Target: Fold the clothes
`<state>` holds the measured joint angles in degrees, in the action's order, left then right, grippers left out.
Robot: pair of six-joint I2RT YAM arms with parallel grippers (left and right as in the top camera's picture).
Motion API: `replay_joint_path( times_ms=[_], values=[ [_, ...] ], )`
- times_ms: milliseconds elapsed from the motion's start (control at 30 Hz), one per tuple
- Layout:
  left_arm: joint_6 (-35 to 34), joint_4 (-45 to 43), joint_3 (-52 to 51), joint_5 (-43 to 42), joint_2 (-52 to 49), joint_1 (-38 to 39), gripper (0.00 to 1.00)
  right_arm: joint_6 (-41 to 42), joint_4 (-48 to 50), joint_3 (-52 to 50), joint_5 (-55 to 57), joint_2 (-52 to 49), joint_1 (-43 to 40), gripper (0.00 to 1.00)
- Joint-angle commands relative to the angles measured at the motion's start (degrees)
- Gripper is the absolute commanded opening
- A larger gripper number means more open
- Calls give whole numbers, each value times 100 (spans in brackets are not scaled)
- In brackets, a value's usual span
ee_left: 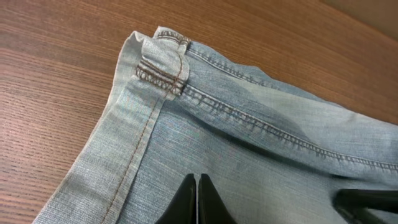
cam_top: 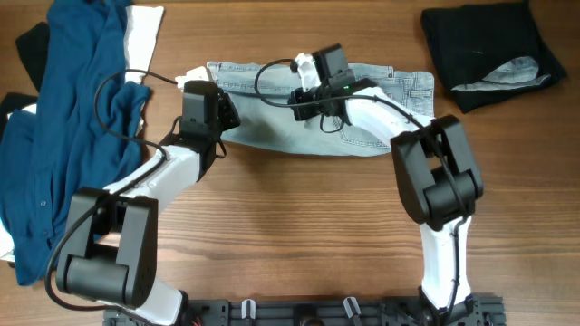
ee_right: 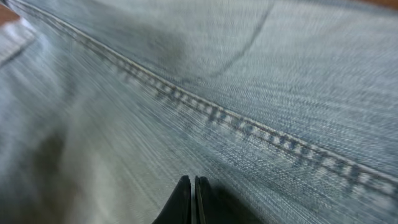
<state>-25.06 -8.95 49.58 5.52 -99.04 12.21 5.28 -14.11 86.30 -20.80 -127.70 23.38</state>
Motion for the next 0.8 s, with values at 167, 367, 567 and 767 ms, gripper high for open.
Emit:
replay_joint_path(
  times_ms=[167, 367, 567, 767],
  values=[
    [-118, 96, 26, 162, 2, -7, 4, 400, 1727, 59, 1563, -654, -44, 5],
    [-111, 623, 26, 162, 0, -7, 13, 518, 1812, 654, 1250, -522, -378, 41],
    [96, 238, 26, 160, -9, -179, 54, 216, -267, 1187, 114, 192, -459, 86],
    [258, 42, 59, -855, -7, -1132, 90, -831, -968, 1145, 461, -275, -136, 89]
  ],
)
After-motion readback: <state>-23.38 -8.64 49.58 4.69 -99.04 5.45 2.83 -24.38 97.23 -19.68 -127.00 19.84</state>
